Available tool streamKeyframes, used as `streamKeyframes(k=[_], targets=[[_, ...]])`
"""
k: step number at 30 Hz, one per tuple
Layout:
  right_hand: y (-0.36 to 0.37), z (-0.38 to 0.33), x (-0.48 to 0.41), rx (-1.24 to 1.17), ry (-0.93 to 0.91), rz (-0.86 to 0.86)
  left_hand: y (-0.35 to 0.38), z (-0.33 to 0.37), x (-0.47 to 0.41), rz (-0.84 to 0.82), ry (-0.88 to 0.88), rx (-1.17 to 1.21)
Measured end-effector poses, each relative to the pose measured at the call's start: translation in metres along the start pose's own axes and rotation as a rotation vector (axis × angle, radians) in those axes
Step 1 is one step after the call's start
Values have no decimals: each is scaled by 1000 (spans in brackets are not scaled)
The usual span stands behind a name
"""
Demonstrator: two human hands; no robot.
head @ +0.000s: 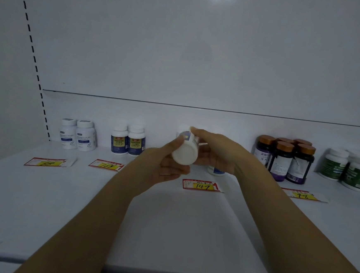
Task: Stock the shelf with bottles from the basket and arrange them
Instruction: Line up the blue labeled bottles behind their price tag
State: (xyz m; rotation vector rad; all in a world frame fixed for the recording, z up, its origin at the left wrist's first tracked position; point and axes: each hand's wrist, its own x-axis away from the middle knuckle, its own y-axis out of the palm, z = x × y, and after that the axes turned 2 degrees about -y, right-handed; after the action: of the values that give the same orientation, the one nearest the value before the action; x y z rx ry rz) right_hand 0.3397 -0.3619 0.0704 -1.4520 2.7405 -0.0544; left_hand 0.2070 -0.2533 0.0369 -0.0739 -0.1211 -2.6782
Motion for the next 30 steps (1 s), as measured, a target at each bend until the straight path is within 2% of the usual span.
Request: streamKeyframes(k=[4,7,10,15,20,25,30], targets=[[3,5,-3,-35,116,12,-3,-1,1,-14,-121,31],[4,5,-4,-32,113,7,-4,-1,2,-10,-114,26],[2,4,-5,-46,3,-3,-2,0,2,14,-51,-10],[-4,1,-3,118,-253,-65,1,-2,1,173,142,-350],[1,-2,2,534,-430,131,3,-10,-6,264,247,-577],[-1,-4,-3,678,-481,242,3,-18,-10,311,287,-706],[-12,3,-9,756,-508,375,7,-26,-4,232,211,-1038]])
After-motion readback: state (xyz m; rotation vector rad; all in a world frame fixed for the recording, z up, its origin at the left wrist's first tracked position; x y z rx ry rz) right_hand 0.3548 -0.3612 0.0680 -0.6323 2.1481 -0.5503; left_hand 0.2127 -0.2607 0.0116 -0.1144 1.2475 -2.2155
